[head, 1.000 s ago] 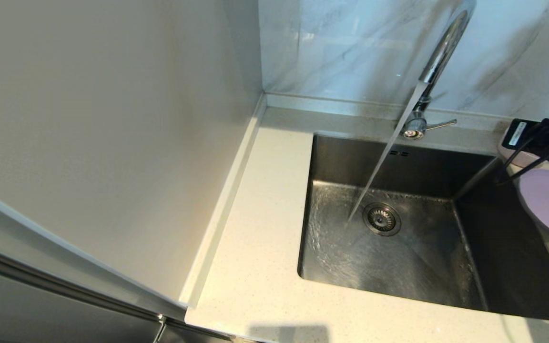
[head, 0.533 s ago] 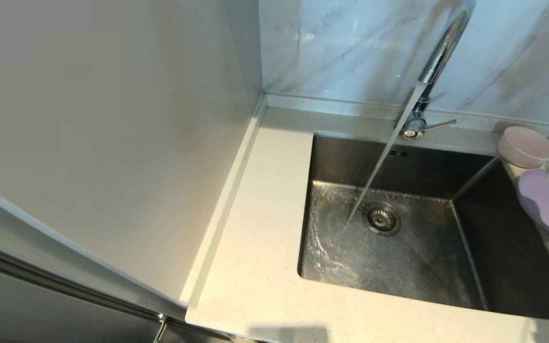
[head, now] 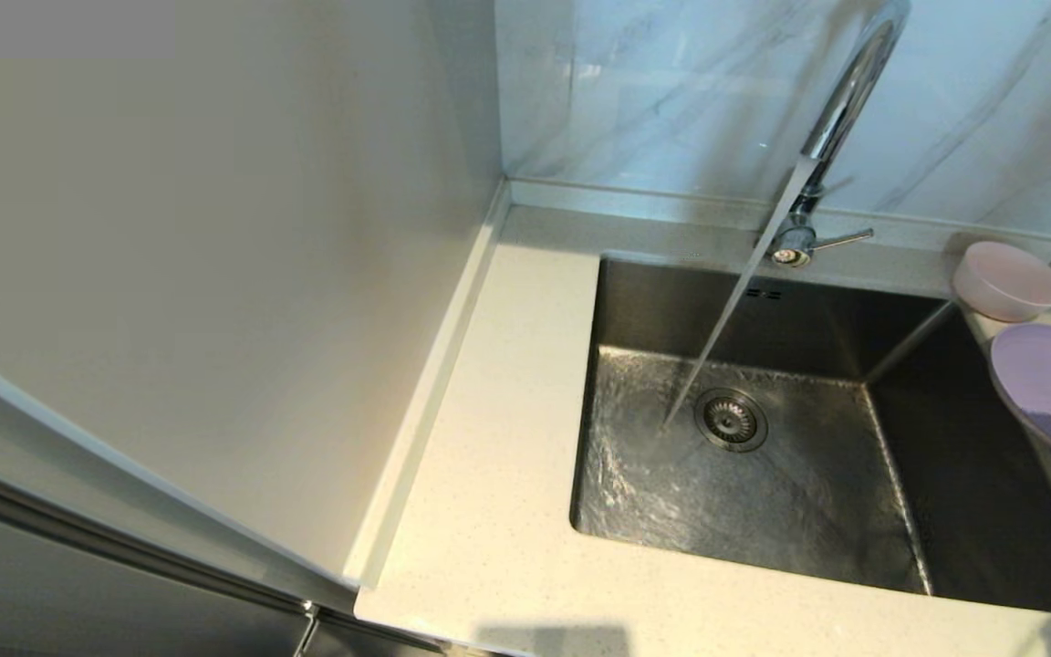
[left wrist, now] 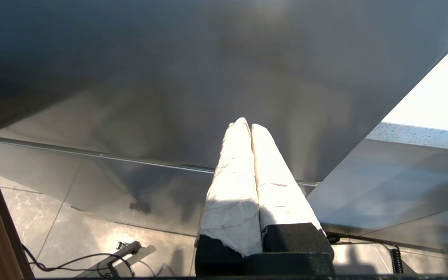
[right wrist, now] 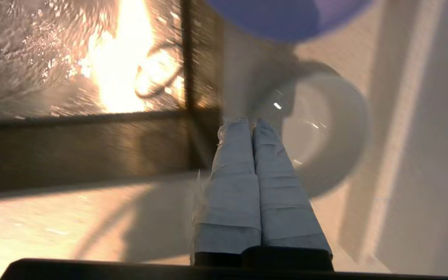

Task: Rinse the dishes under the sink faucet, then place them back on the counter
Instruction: Pick up the bowl

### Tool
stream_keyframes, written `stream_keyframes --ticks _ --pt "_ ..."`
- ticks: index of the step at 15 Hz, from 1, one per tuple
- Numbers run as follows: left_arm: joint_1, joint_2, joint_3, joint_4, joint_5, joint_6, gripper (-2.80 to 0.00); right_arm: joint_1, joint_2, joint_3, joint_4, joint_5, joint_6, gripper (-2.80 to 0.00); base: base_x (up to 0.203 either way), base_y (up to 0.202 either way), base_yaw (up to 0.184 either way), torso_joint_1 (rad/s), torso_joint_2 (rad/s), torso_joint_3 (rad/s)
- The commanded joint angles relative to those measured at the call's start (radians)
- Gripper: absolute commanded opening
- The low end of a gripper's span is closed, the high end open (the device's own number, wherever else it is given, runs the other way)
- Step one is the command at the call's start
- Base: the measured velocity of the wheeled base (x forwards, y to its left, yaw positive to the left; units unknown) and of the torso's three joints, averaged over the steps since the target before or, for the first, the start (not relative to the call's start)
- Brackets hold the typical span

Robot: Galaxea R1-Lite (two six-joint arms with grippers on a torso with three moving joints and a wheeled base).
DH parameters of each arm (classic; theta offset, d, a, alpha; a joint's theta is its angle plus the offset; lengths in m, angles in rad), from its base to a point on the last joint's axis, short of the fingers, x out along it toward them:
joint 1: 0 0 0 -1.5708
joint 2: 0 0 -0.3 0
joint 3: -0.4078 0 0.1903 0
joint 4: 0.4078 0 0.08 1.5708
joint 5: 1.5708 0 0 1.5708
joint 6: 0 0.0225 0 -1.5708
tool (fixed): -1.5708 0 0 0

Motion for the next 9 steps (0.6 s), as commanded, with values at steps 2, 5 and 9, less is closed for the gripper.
stream_keyframes --ticks 2,5,9 --pt "0.0 0.0 0.0 0.0 -0.001 0.0 -2.8 -0.105 -0.024 0.09 -0.027 0.019 -0.068 0.0 0.0 0.0 0.0 0.0 0.0 0.0" --pt "0.0 0.0 0.0 0.0 0.0 0.0 -2.8 -0.114 -0.01 0.213 -0.199 0.019 -0.076 0.0 0.0 0.0 0.0 0.0 0.0 0.0" --pt "0.0 0.0 0.0 0.0 -0.001 0.0 -2.8 -0.114 0.024 0.243 -0.224 0.022 -0.074 0.0 0.0 0.0 0.0 0.0 0.0 0.0"
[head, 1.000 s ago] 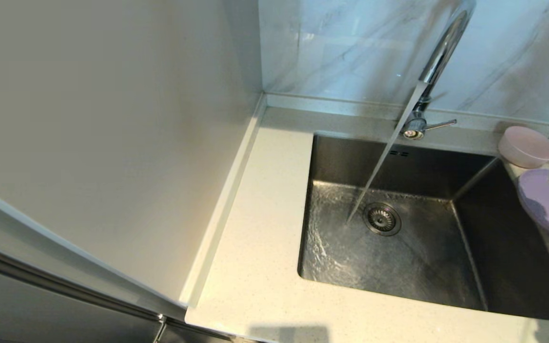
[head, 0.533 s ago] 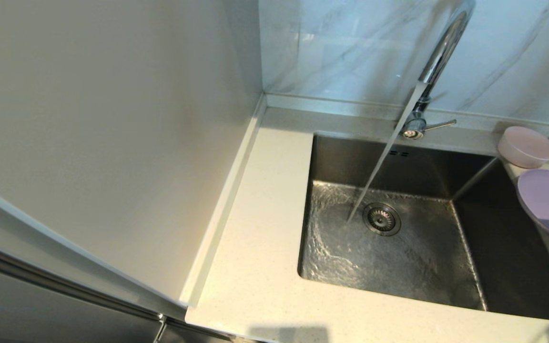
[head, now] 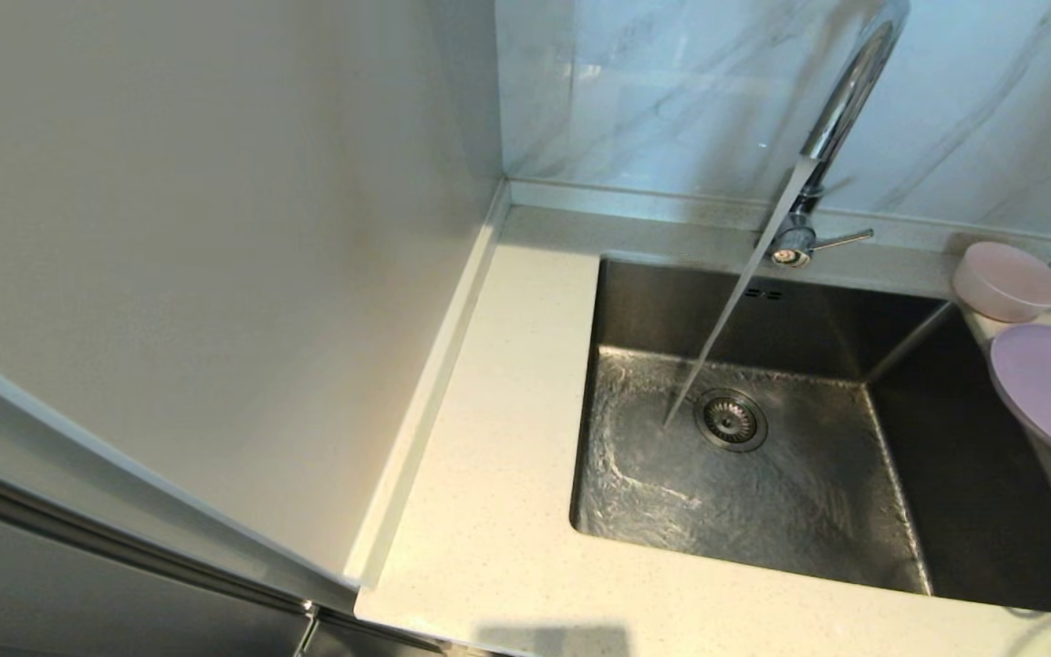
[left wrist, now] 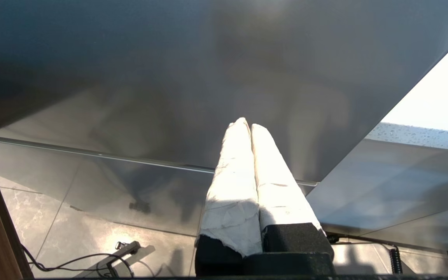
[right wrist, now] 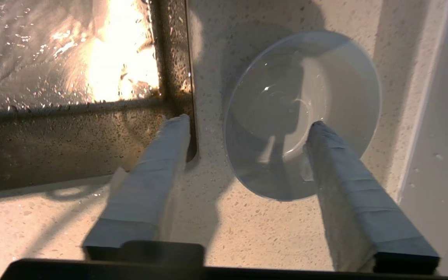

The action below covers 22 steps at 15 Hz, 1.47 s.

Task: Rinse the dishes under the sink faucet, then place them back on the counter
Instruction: Pick up the bowl

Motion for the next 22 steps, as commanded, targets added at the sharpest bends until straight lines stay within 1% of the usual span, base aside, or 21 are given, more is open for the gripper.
stream_keyframes --ticks 1,4,7,8,11,12,13,19,22 --pt "0.0 0.0 0.0 0.0 0.001 0.0 -2.8 -0.001 0.027 0.01 0.004 0.0 -0.003 0.0 0.0 0.0 0.0 0.0 0.0 0.0" --pt "0.0 0.0 0.0 0.0 0.001 0.0 -2.8 -0.001 0.037 0.042 0.003 -0.003 -0.006 0.0 0.0 0.0 0.0 0.0 0.0 0.0" --pt "0.0 0.0 0.0 0.0 0.001 0.0 -2.8 -0.001 0.097 0.068 -0.002 -0.003 -0.005 0.0 0.0 0.0 0.0 0.0 0.0 0.0" --pt "0.0 0.0 0.0 0.0 0.001 0.0 -2.8 -0.001 0.116 0.081 -0.02 -0.003 -0.004 0.0 0.0 0.0 0.0 0.0 0.0 0.0" --pt "0.0 0.0 0.0 0.0 0.001 0.0 -2.8 -0.001 0.163 0.129 -0.133 -0.003 -0.004 0.0 0.0 0.0 0.0 0.0 0.0 0.0" --pt "0.0 0.0 0.0 0.0 0.001 0.0 -2.8 -0.001 0.169 0.137 -0.161 -0.003 -0.004 -0.39 0.0 0.0 0.0 0.0 0.0 0.0" --pt "0.0 0.0 0.0 0.0 0.0 0.0 -2.8 -0.001 0.169 0.139 -0.163 -0.003 -0.004 -2.8 0.0 0.0 0.0 0.0 0.0 0.0" --pt "0.0 0.0 0.0 0.0 0.001 0.0 -2.8 0.001 0.132 0.155 -0.165 -0.001 -0.008 -2.8 0.0 0.0 0.0 0.0 0.0 0.0" --pt "0.0 0.0 0.0 0.0 0.001 0.0 -2.8 0.0 0.013 0.187 -0.158 0.002 -0.034 -2.8 0.0 0.0 0.0 0.0 0.0 0.0"
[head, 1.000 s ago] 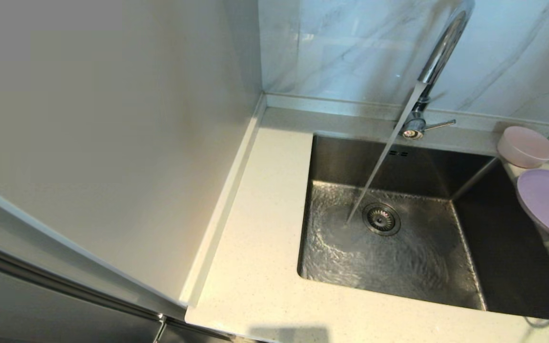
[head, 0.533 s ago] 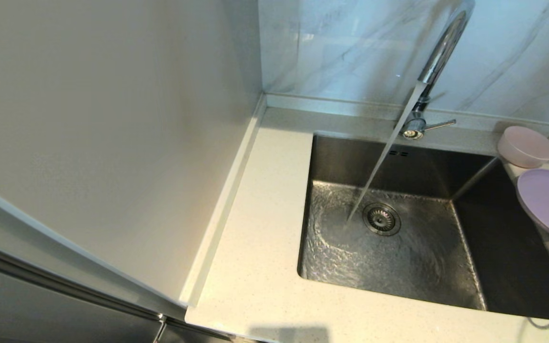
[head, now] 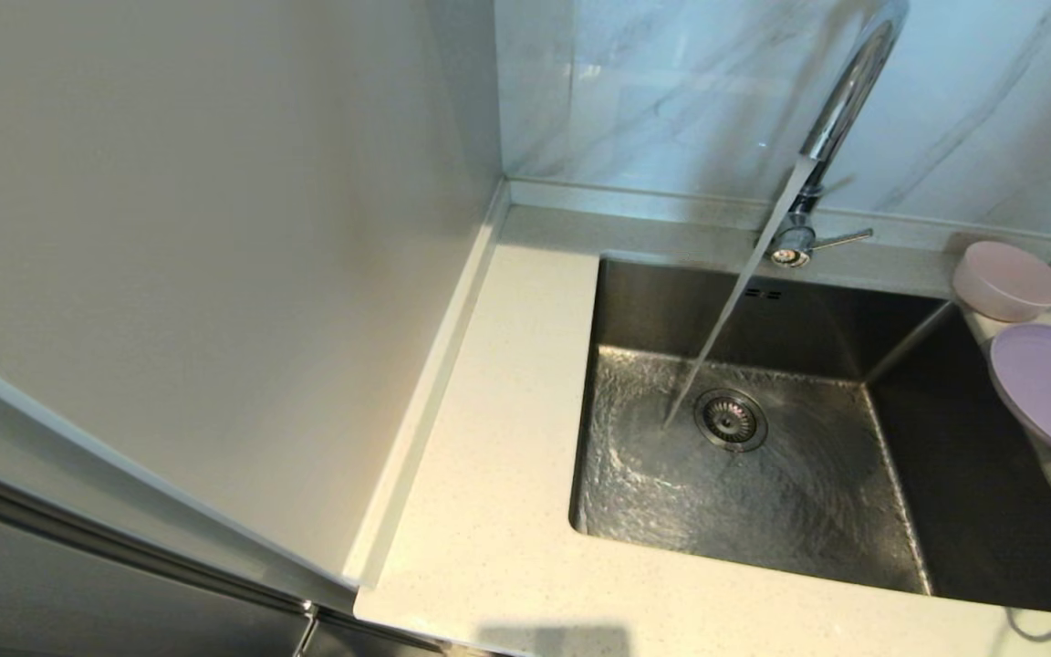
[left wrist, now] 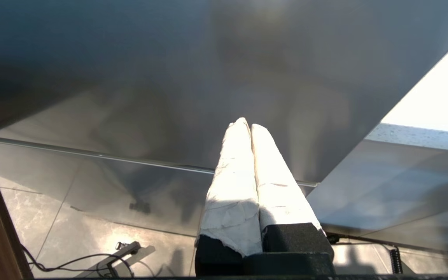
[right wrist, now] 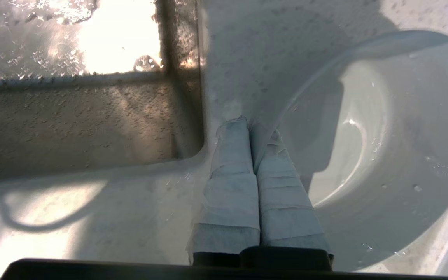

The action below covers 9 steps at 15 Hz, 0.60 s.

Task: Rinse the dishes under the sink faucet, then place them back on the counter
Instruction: Pick up the bowl

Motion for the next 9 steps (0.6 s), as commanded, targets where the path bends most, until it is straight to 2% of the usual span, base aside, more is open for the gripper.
stream_keyframes --ticks 1,3,4,6,7,9 --pt "0.0 0.0 0.0 0.0 -0.001 0.0 -2.8 -0.001 -0.128 0.042 0.004 0.003 -0.029 -2.8 0.0 0.0 0.0 0.0 0.0 0.0" --pt "0.0 0.0 0.0 0.0 0.001 0.0 -2.8 -0.001 -0.21 0.068 0.013 0.016 -0.049 -2.8 0.0 0.0 0.0 0.0 0.0 0.0" --pt "0.0 0.0 0.0 0.0 0.001 0.0 -2.8 0.0 -0.25 0.068 0.031 0.061 -0.052 -2.8 0.0 0.0 0.0 0.0 0.0 0.0" --pt "0.0 0.0 0.0 0.0 0.001 0.0 -2.8 0.006 -0.321 0.064 0.072 0.277 -0.057 -2.8 0.0 0.0 0.0 0.0 0.0 0.0" --pt "0.0 0.0 0.0 0.0 0.001 0.0 -2.8 0.036 -0.34 0.058 0.082 0.388 -0.062 -2.8 0.0 0.0 0.0 0.0 0.0 0.0" --pt "0.0 0.0 0.0 0.0 0.001 0.0 -2.8 0.175 -0.342 0.036 0.089 0.502 -0.065 -2.8 0.0 0.0 0.0 0.0 0.0 0.0"
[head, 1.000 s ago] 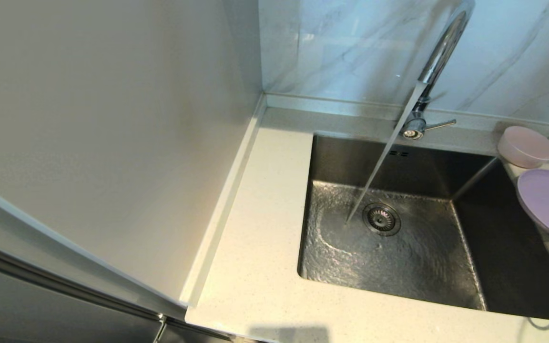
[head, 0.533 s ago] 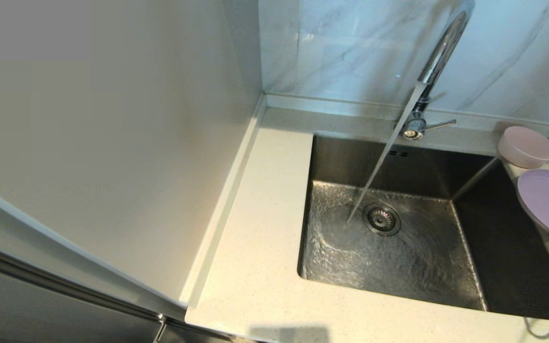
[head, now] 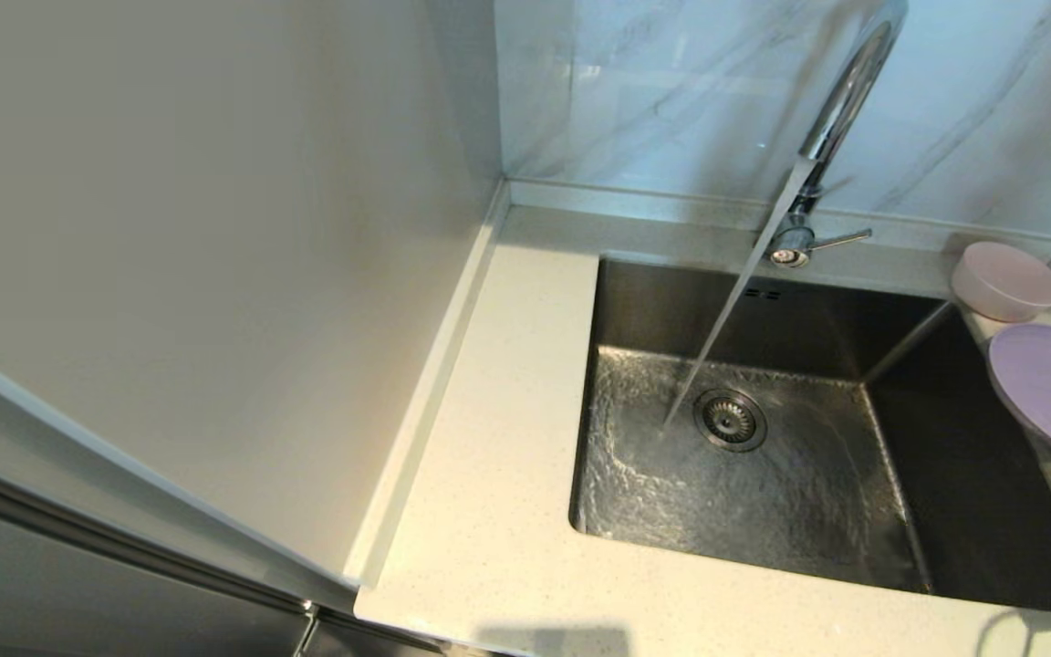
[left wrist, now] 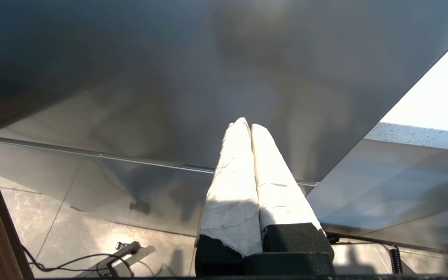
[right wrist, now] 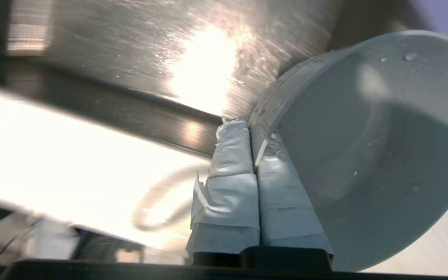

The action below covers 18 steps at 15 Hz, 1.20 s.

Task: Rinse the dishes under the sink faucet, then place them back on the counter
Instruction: Pick up the bowl, then rinse the bowl

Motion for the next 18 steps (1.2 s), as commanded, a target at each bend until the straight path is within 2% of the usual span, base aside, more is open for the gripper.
stream_keyframes --ticks 1,5,9,14,18 --pt "0.0 0.0 0.0 0.0 0.001 0.0 -2.8 0.168 -0.025 -0.032 0.003 0.142 -0.002 -2.8 0.0 0.0 0.0 0.0 0.0 0.0" --pt "0.0 0.0 0.0 0.0 0.0 0.0 -2.8 0.447 0.106 -0.166 0.001 0.273 0.053 -2.8 0.0 0.0 0.0 0.0 0.0 0.0" --pt "0.0 0.0 0.0 0.0 -0.001 0.0 -2.8 0.623 0.275 -0.323 -0.042 0.316 0.059 -2.8 0.0 0.0 0.0 0.0 0.0 0.0" --pt "0.0 0.0 0.0 0.0 0.001 0.0 -2.8 0.739 0.457 -0.523 -0.106 0.268 0.054 -2.8 0.0 0.0 0.0 0.0 0.0 0.0" --pt "0.0 0.0 0.0 0.0 0.001 0.0 -2.8 0.748 0.514 -0.617 -0.109 0.258 0.103 -2.8 0.0 0.0 0.0 0.0 0.0 0.0"
